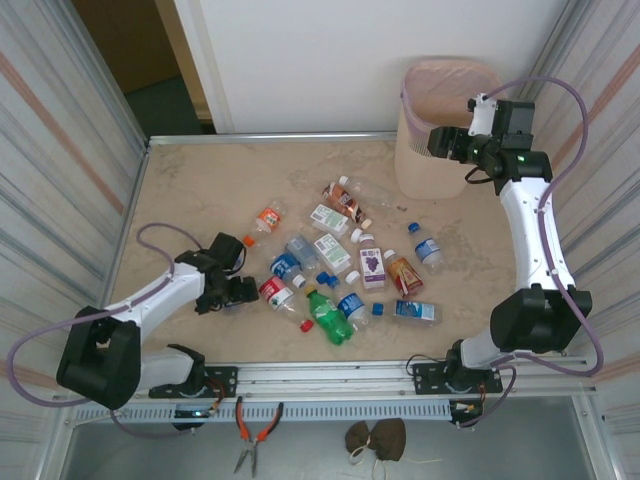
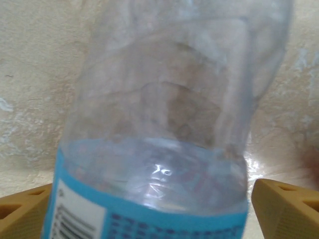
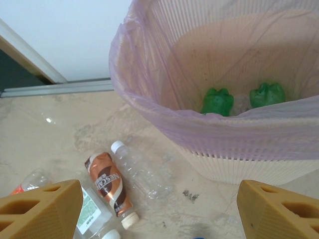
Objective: Put the plastic bottles in the bin
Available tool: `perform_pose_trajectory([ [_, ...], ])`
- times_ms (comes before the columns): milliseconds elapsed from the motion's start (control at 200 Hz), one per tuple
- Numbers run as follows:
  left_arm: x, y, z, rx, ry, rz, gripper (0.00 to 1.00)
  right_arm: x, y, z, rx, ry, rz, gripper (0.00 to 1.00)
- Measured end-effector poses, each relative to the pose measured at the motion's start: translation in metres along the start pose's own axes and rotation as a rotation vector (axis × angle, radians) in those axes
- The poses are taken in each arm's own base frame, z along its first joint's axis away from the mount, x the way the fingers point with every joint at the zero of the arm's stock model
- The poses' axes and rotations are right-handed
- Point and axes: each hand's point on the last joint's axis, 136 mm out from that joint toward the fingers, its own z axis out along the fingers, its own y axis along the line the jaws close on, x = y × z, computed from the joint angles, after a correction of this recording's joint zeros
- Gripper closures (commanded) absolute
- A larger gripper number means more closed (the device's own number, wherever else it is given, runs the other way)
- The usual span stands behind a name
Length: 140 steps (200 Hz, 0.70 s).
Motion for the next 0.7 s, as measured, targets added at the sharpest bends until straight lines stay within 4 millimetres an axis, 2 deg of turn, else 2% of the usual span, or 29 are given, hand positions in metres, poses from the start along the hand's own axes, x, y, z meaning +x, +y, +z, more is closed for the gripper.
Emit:
perform_pose_trajectory([
  [125, 0.0010, -0.0019, -0.0002, 0.011, 0.006, 0.000, 0.04, 0.0006, 0.0028, 0.0006, -0.006, 0.002, -0.003, 0.20],
  [331, 0.0004, -0.0050, -0.0003, 0.027, 0.006, 0.003, 0.12, 0.0011, 0.0054, 0.0012, -0.011, 0.004, -0.006, 0.20],
  [516, -0.0007, -0.0073, 0.0003, 0.038, 0.002, 0.002, 0.10, 0.0011, 0.0054, 0.0012, -0.011, 0.004, -0.006, 0.20],
  [701, 0.0028, -0.0052, 0.0069, 0.017, 0.033, -0.005, 0.13, 0.0013, 0.0063, 0.0010, -0.012, 0.004, -0.007, 0.20],
])
